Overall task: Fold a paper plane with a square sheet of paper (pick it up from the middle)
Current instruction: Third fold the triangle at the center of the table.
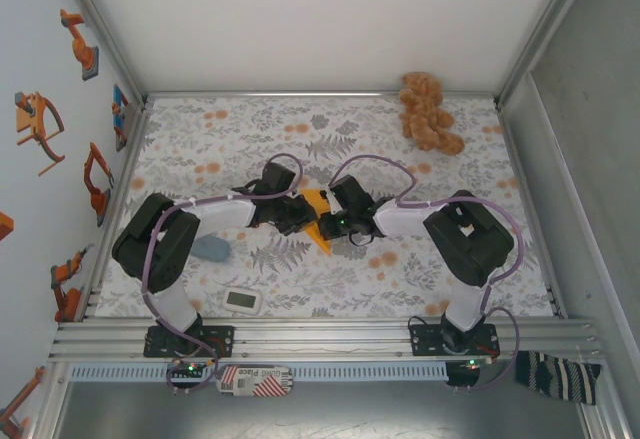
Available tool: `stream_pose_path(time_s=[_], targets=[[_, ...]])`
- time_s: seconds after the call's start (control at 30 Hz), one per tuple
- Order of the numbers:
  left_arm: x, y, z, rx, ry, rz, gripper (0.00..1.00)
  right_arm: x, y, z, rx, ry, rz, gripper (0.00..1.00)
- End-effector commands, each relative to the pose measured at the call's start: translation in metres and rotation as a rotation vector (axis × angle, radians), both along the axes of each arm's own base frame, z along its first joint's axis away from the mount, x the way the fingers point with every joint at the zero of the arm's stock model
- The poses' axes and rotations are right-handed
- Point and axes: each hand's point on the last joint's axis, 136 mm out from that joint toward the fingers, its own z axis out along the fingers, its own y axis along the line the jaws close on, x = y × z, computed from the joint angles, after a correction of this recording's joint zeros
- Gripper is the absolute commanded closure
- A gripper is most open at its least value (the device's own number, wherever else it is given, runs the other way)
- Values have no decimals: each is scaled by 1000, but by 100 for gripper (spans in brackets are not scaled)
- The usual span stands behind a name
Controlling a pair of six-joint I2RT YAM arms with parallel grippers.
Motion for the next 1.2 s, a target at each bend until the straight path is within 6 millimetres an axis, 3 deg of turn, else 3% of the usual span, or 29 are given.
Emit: stream_pose_path(time_s=[0.0, 0.6, 1.17], targets=[[-6, 1, -9, 13, 37, 0, 83, 0, -8, -15, -45, 27, -11, 100], [-11, 15, -25, 95, 70, 17, 84, -1, -9, -17, -50, 32, -13, 100], [-9, 10, -29, 99, 80, 0, 84, -2, -9, -18, -50, 35, -12, 100]])
